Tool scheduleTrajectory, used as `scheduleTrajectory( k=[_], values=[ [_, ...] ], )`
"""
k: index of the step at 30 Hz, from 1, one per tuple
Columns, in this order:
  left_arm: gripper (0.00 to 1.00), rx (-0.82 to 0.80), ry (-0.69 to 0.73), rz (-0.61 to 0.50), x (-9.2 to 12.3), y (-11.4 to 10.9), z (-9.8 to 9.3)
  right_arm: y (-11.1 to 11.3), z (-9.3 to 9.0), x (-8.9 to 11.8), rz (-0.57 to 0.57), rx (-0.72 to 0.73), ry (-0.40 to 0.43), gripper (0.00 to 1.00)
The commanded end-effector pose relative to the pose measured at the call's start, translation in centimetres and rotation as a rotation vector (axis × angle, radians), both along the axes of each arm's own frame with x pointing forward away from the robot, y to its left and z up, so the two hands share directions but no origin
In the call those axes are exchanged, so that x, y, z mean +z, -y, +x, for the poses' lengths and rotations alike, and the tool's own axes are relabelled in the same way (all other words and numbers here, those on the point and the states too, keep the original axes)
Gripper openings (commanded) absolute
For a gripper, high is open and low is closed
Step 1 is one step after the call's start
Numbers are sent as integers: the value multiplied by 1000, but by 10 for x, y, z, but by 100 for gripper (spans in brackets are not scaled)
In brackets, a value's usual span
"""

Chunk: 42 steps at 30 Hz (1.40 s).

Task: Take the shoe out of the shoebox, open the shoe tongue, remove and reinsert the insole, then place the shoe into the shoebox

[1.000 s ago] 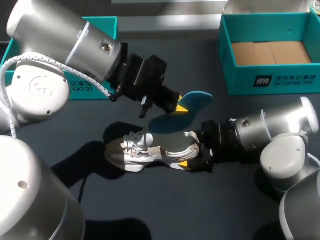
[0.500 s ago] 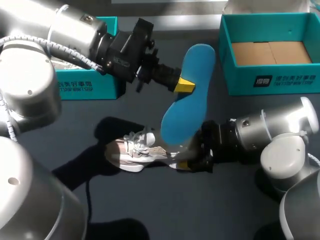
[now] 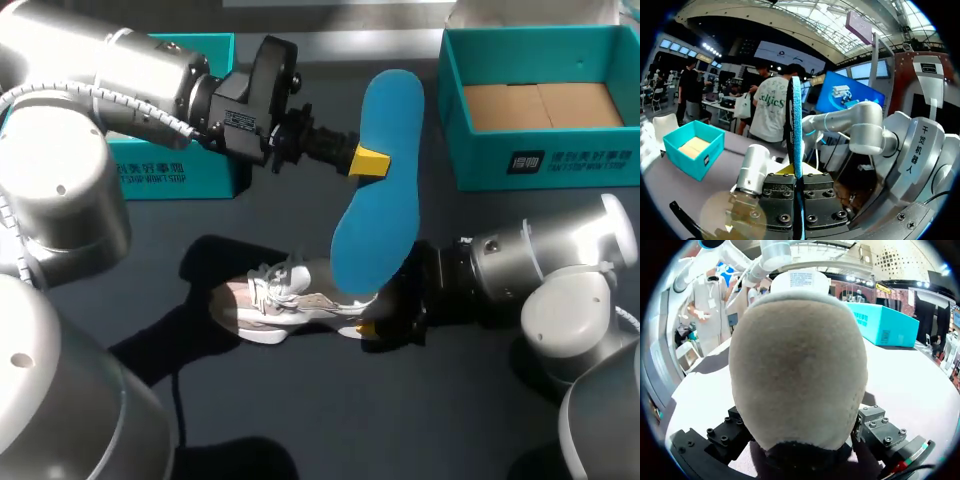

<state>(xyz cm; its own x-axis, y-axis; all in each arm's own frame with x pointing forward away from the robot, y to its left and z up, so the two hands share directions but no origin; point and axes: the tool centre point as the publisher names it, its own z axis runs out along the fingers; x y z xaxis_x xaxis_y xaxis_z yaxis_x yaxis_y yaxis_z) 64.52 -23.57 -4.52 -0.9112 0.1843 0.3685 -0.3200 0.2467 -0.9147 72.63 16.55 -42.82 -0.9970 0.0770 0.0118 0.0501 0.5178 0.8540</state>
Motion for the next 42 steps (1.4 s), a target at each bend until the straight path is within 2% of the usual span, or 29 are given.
scheduleTrajectory(
  k=[1,8,11,21,42],
  values=[
    [0,108,-335,51,15,-12,-12,-2,1,-6,-4,-2,2,0],
    [0,87,-477,3,51,-11,-23,-2,1,-6,-4,-2,2,0],
    [0,86,-497,47,58,-10,-27,-2,1,-6,-4,-2,2,0],
    [0,8,-511,1,77,4,-55,-2,1,-6,-4,-2,2,0],
    [0,9,-511,-20,75,8,-61,-2,1,-6,-4,-2,2,0]
  ],
)
